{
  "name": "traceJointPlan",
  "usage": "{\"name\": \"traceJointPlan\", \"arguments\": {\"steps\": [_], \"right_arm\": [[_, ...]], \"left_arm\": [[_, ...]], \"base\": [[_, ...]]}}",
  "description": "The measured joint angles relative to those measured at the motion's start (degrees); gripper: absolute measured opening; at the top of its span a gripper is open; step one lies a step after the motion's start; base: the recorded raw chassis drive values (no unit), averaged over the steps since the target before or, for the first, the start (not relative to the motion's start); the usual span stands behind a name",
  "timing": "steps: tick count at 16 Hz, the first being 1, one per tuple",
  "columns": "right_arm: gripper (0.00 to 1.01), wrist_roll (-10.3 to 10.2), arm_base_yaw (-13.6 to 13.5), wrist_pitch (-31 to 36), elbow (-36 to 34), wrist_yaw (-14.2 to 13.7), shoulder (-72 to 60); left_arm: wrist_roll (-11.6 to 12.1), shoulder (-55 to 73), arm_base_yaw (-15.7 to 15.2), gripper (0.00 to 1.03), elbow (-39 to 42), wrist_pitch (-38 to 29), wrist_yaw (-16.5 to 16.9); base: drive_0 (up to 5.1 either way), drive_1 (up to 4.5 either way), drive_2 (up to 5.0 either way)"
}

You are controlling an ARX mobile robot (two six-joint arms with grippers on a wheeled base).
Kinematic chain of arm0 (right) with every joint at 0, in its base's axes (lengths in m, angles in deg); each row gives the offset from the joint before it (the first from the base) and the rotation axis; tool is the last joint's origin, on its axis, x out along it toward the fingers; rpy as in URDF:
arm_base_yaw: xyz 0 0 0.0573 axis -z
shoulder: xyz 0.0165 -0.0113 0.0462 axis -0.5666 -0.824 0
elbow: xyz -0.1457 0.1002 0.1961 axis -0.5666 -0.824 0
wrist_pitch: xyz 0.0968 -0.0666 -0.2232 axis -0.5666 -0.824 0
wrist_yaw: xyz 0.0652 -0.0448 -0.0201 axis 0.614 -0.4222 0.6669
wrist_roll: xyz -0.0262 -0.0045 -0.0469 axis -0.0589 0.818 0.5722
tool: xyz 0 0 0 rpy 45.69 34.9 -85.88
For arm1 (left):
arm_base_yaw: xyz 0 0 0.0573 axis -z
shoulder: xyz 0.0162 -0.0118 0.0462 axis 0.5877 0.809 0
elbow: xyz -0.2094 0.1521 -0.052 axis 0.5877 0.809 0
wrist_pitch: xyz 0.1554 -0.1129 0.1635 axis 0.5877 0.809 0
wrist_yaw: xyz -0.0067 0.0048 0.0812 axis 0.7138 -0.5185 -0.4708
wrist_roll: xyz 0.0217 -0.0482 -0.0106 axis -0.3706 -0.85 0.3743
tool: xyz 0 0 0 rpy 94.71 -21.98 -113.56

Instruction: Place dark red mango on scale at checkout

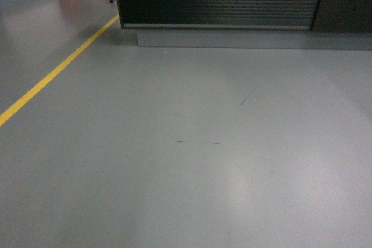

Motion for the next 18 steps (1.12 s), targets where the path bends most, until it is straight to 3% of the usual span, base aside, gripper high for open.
{"name": "traceJointPlan", "arguments": {"steps": [18], "right_arm": [[0.98, 0.00, 0.00, 0.02, 0.00, 0.00, 0.00]], "left_arm": [[-0.02, 0.00, 0.00, 0.98, 0.00, -0.02, -0.02]], "base": [[0.0, 2.68, -2.7]]}}
